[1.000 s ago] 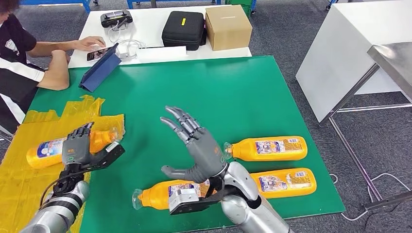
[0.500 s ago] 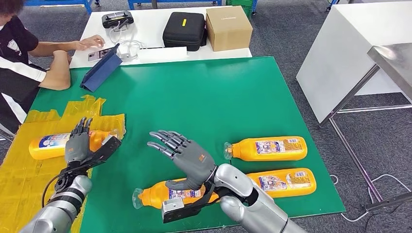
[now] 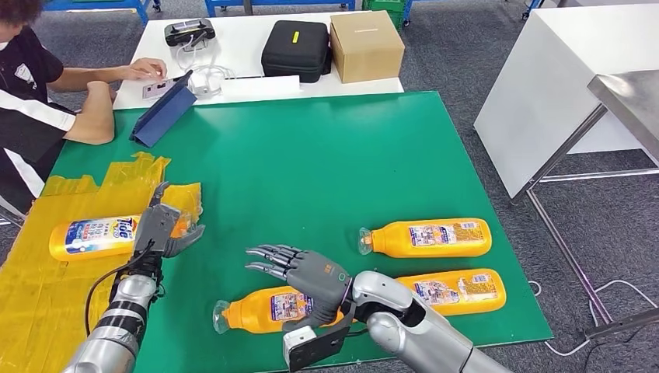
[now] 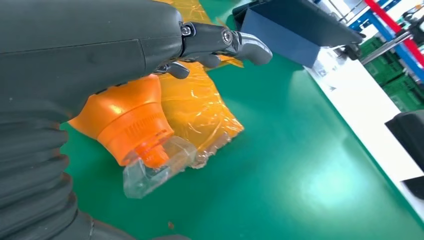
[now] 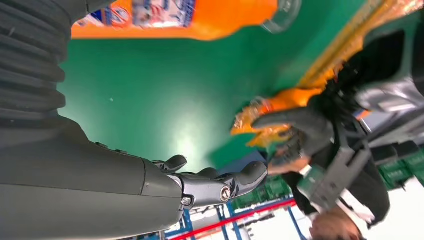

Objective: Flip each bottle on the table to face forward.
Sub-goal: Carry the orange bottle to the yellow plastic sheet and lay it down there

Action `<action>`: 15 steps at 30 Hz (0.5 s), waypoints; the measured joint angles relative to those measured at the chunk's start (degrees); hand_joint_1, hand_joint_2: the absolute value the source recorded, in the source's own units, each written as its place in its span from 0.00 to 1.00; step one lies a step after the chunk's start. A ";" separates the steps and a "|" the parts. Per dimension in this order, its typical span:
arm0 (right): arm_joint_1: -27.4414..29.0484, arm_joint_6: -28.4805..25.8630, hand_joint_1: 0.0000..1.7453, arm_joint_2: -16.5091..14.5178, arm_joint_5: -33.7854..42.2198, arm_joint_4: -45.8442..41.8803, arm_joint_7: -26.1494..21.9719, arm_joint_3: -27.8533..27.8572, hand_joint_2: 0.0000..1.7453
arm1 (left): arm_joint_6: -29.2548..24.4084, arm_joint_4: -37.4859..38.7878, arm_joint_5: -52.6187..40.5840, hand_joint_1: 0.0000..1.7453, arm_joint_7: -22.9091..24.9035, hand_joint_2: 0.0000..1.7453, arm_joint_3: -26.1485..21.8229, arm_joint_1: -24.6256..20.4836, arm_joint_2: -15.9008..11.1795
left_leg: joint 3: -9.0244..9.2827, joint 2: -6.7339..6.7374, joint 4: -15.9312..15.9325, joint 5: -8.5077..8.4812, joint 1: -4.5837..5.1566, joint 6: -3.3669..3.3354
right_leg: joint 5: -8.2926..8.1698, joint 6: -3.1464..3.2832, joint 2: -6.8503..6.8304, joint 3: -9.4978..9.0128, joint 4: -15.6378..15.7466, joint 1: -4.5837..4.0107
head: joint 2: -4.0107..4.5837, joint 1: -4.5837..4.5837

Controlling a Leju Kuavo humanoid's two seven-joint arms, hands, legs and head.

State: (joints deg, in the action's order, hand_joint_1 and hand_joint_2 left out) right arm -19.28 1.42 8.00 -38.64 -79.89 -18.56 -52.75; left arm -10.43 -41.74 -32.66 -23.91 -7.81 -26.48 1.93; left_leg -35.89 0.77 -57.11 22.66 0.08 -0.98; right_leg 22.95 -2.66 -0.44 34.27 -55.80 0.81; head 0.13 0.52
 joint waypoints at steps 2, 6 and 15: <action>-0.01 0.05 0.00 0.38 0.08 0.33 -0.08 -0.19 1.00 | 0.15 -1.09 0.29 0.00 -0.07 1.00 0.19 0.43 0.22 | -0.02 0.01 0.00 0.00 -0.01 0.00 | 0.00 0.00 0.01 0.02 0.00 -0.01 | 0.00 0.00; -0.02 0.90 0.00 0.98 0.02 1.08 -0.10 -0.80 1.00 | 0.66 -2.99 1.94 0.00 -1.02 1.00 0.75 1.25 0.55 | -0.05 0.02 0.01 0.00 -0.03 0.01 | 0.02 0.02 0.04 0.07 -0.01 -0.02 | 0.00 0.00; 0.02 1.17 0.00 3.04 -1.43 4.50 1.96 -3.72 1.00 | 1.20 -7.41 5.57 0.00 -0.33 1.00 4.05 3.35 0.89 | -0.14 0.02 0.01 0.01 0.00 0.00 | 0.02 0.02 0.04 0.13 0.00 0.00 | 0.00 0.00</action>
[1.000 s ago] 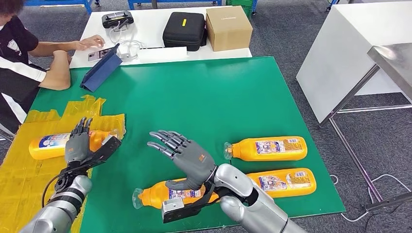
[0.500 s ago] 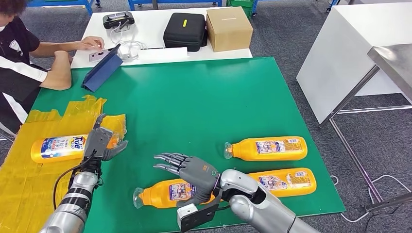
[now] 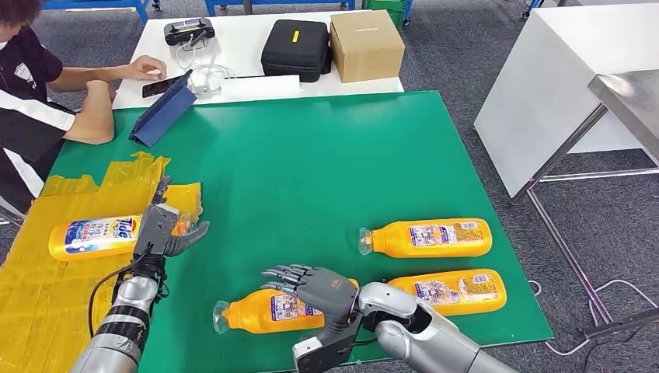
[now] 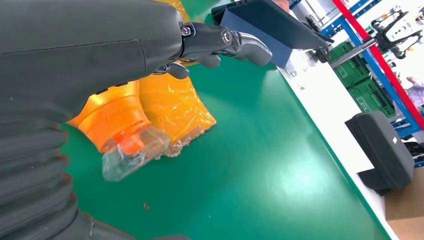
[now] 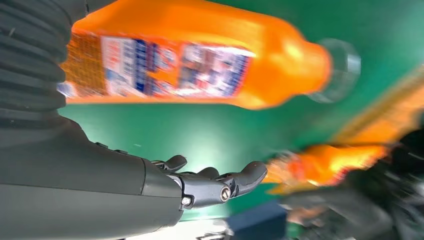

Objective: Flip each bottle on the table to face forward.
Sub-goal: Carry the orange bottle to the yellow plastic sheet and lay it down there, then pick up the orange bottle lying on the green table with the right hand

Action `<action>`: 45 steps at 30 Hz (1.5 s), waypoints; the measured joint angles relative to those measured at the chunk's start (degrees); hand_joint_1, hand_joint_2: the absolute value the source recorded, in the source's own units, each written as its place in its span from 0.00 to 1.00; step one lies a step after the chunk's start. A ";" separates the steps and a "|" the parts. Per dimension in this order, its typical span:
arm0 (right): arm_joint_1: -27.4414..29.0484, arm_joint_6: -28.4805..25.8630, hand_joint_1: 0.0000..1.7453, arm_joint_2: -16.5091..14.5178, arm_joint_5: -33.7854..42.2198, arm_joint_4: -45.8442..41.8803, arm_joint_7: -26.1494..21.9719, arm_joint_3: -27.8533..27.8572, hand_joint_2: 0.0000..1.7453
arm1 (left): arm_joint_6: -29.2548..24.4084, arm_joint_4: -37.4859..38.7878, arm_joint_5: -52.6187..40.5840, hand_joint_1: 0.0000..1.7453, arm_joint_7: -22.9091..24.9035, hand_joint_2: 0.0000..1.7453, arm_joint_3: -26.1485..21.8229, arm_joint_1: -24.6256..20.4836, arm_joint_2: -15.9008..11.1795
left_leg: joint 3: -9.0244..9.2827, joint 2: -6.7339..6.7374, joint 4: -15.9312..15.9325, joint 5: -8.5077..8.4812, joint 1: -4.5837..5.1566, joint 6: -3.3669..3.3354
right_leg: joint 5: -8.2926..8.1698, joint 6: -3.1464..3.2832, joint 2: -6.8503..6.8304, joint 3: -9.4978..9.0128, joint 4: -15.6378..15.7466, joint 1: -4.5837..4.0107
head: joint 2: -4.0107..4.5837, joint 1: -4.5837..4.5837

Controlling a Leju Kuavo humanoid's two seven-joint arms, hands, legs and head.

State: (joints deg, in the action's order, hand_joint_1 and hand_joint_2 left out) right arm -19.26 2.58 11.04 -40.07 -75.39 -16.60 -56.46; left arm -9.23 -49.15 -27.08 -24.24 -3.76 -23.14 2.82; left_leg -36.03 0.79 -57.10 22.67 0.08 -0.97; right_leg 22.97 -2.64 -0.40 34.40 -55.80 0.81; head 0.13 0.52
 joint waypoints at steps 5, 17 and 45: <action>-0.03 -1.92 0.00 0.62 -5.40 2.25 5.37 -0.96 1.00 | 0.03 -1.92 2.12 0.00 0.22 1.00 1.47 1.81 0.00 | 0.00 0.01 0.00 0.00 0.00 0.00 | 0.00 0.00 0.00 0.01 0.00 -0.01 | 0.00 0.00; -2.75 -4.15 0.00 0.67 -12.82 6.88 11.28 -4.09 1.00 | 0.93 -7.53 4.82 0.00 0.36 1.00 3.85 4.89 0.00 | 0.01 0.01 0.00 0.00 -0.01 0.00 | 0.00 0.00 0.01 -0.01 0.00 -0.01 | 0.00 0.00; -4.48 -4.99 1.00 -6.26 -22.78 16.52 20.32 -0.79 1.00 | 3.30 -25.37 7.93 0.00 1.22 1.00 8.03 13.55 0.50 | 0.46 0.17 0.02 0.06 -0.03 0.07 | -0.03 0.05 0.24 -0.27 0.03 -0.02 | 0.00 0.00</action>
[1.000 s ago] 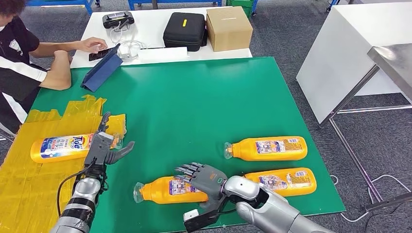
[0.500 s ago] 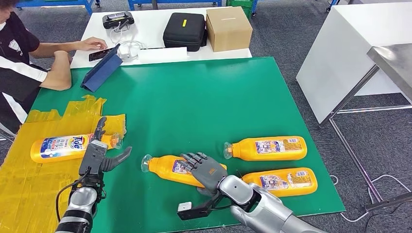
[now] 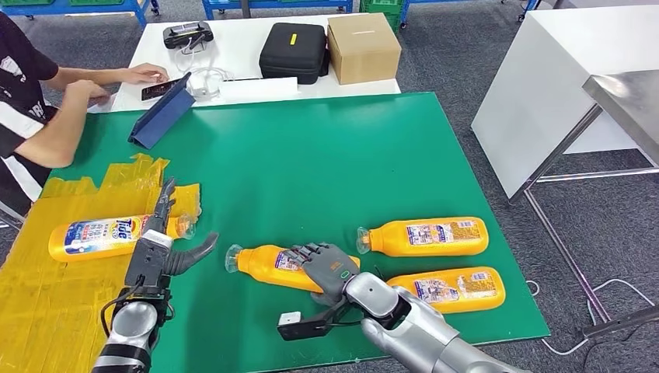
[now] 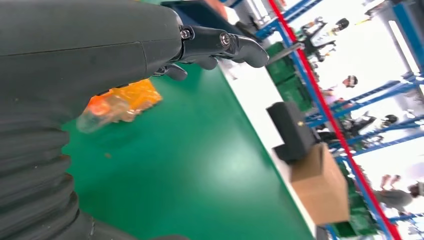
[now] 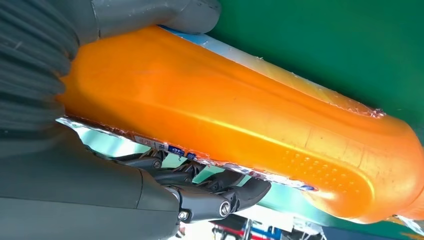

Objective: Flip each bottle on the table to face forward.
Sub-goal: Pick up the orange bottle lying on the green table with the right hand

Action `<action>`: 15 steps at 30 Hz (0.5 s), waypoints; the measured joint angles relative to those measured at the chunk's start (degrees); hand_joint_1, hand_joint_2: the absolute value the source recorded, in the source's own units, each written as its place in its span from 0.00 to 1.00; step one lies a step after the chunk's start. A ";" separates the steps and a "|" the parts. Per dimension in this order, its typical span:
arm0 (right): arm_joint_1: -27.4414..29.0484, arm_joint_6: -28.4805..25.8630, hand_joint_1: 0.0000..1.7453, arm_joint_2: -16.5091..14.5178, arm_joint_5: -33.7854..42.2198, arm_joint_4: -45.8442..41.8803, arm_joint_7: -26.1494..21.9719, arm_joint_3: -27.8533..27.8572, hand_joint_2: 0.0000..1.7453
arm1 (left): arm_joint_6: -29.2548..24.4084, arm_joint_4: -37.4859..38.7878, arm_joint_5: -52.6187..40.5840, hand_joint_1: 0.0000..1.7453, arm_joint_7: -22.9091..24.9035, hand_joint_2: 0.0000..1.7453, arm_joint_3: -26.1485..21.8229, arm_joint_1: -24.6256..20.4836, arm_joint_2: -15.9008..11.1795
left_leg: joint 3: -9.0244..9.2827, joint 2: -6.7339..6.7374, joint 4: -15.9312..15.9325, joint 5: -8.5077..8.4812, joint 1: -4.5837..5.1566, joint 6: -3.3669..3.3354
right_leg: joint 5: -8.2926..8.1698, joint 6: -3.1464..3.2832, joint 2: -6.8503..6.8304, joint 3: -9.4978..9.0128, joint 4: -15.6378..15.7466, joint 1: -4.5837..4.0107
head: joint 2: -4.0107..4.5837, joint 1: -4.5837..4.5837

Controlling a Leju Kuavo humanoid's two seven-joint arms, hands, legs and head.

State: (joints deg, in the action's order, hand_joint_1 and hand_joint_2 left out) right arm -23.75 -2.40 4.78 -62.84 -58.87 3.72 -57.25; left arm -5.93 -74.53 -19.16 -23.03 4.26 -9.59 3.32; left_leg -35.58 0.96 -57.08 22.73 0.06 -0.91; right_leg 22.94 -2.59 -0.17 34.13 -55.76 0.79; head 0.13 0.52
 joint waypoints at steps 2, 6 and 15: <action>-0.40 0.38 1.00 -0.50 0.85 0.88 -0.33 0.59 1.00 | 0.07 -0.92 0.03 0.00 -0.01 1.00 0.88 0.08 0.00 | 0.08 0.09 0.01 0.01 -0.01 0.01 | -0.01 0.02 0.07 -0.03 0.00 0.00 | 0.00 0.00; -0.89 0.49 1.00 -1.46 1.68 2.45 -0.32 1.64 1.00 | 0.11 -2.01 0.03 0.00 -0.01 1.00 2.11 0.13 0.00 | 0.22 0.16 0.02 0.01 -0.03 0.03 | -0.03 0.07 0.13 -0.06 0.00 -0.02 | 0.00 0.00; -1.25 -3.03 1.00 -4.93 0.92 6.98 2.55 5.24 1.00 | 0.66 -3.83 0.66 0.00 0.14 1.00 4.10 0.29 0.10 | 0.33 0.15 0.02 0.01 -0.06 0.07 | 0.00 0.09 0.13 -0.04 0.01 -0.03 | 0.00 0.00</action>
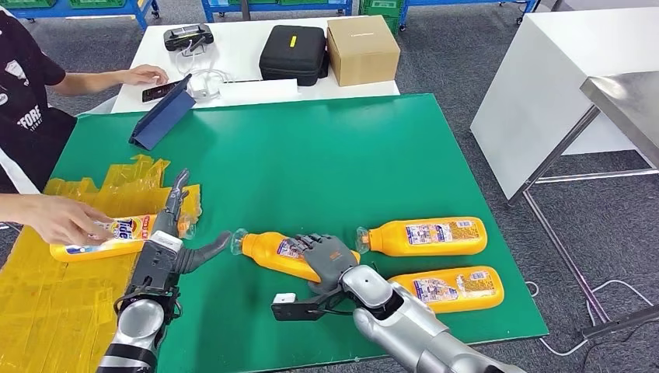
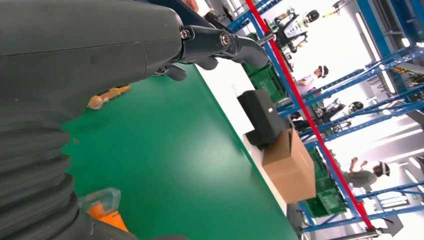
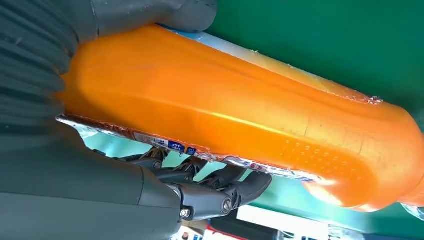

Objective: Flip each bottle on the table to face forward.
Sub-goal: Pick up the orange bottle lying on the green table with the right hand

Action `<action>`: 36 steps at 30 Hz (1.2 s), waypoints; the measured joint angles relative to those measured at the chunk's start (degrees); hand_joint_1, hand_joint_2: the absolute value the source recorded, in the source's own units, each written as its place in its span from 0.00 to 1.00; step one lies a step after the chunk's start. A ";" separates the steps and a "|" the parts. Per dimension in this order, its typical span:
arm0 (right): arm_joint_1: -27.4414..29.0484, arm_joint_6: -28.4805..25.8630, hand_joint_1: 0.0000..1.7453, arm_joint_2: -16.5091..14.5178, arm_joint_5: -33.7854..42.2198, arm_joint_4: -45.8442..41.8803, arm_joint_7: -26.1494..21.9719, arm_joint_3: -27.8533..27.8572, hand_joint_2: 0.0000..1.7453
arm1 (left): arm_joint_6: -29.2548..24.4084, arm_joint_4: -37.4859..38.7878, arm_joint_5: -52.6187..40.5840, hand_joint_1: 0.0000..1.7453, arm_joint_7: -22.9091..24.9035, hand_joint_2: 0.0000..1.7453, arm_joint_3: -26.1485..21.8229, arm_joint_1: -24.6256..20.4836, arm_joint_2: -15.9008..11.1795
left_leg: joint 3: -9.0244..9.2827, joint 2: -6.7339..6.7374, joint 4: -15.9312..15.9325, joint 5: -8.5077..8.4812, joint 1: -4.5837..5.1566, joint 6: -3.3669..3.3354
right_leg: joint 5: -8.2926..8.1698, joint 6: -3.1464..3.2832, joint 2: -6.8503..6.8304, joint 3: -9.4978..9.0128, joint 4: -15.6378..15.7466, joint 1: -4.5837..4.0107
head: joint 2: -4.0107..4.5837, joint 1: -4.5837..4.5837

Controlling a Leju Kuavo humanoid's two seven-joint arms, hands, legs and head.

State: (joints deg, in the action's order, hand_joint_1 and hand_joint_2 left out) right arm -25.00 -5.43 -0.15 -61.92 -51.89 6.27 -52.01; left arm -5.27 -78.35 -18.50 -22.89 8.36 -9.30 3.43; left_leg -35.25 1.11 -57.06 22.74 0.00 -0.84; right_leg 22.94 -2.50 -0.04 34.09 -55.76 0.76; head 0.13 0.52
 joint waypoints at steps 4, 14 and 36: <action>0.44 -2.25 1.00 -1.29 -1.03 0.95 0.40 1.63 1.00 | 0.32 -1.10 0.46 0.00 0.11 1.00 0.49 0.26 0.15 | -0.07 0.00 -0.02 -0.05 0.00 -0.01 | -0.08 -0.04 0.00 -0.18 -0.01 0.00 | 0.00 0.00; 5.26 -10.85 1.00 -4.01 -0.16 -1.94 -0.02 9.53 1.00 | 0.66 -5.18 0.51 0.00 0.52 1.00 2.17 1.69 0.56 | -0.47 -0.01 -0.01 -0.05 0.00 -0.01 | -0.07 -0.05 -0.01 0.14 -0.02 0.00 | 0.00 0.00; 13.59 -26.14 1.00 -7.18 6.40 -11.89 -11.26 21.38 1.00 | 6.45 -11.41 5.50 0.00 0.55 1.00 7.17 3.75 0.57 | -0.85 -0.03 -0.02 -0.03 0.01 0.00 | -0.02 -0.10 -0.01 0.52 -0.02 0.00 | 0.00 0.00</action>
State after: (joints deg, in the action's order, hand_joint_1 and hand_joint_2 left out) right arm -11.41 -31.57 -7.33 -55.52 -63.79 -5.00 -30.64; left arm 1.18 -89.76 -13.00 -22.34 15.54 -5.54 4.00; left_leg -36.10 1.08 -57.08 22.71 0.01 -0.84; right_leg 22.92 -2.60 -0.05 34.61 -55.78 0.76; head 0.13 0.52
